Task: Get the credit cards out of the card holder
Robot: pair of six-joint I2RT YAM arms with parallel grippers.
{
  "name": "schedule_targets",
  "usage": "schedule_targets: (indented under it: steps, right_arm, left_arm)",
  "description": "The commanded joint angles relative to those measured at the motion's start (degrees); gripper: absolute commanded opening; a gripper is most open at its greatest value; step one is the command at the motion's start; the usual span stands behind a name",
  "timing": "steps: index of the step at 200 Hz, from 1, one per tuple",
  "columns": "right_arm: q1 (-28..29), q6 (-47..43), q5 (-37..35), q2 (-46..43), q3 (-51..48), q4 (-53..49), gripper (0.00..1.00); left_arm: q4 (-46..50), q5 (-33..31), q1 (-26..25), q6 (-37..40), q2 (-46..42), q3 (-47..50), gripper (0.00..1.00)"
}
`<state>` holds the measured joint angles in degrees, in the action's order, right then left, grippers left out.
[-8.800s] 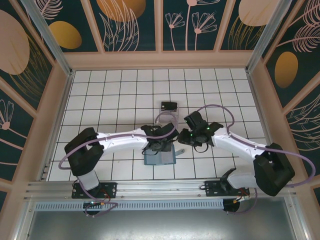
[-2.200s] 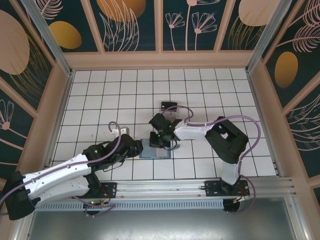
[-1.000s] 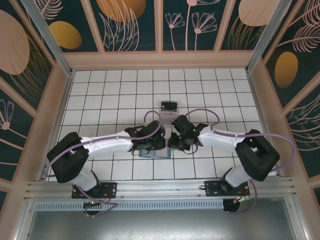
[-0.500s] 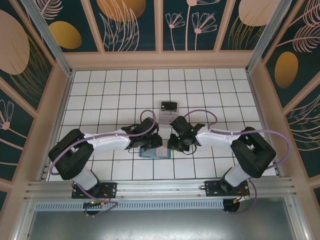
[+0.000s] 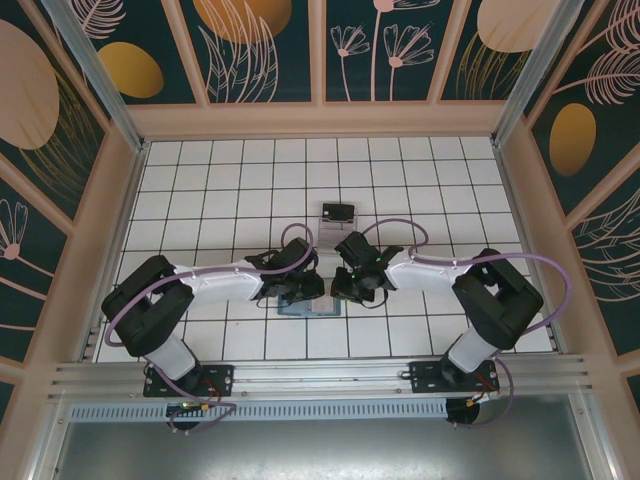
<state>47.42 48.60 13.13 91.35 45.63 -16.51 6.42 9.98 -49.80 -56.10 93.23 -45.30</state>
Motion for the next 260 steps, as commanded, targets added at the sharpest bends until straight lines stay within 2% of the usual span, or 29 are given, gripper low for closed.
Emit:
schedule_targets:
  steps: [1, 52, 151, 260]
  right_arm:
    - [0.6, 0.6, -1.8, 0.4, 1.9, -1.2, 0.22]
    - [1.6, 0.6, -4.2, -1.1, 4.6, -4.6, 0.22]
    - [2.5, 0.6, -1.5, 4.8, 3.8, 0.0, 0.23]
    - [2.4, 0.6, -1.8, 5.1, 1.9, 0.6, 0.18]
  left_arm:
    - [1.3, -1.3, 0.5, 0.9, -1.2, 1.2, 0.23]
    - [2.4, -2.7, 0.8, 0.6, -2.9, 2.1, 0.24]
    - [1.4, -3.5, 1.0, 0.2, -4.9, 4.2, 0.26]
    - [0.4, -2.7, 1.1, -0.4, -2.6, 5.1, 0.22]
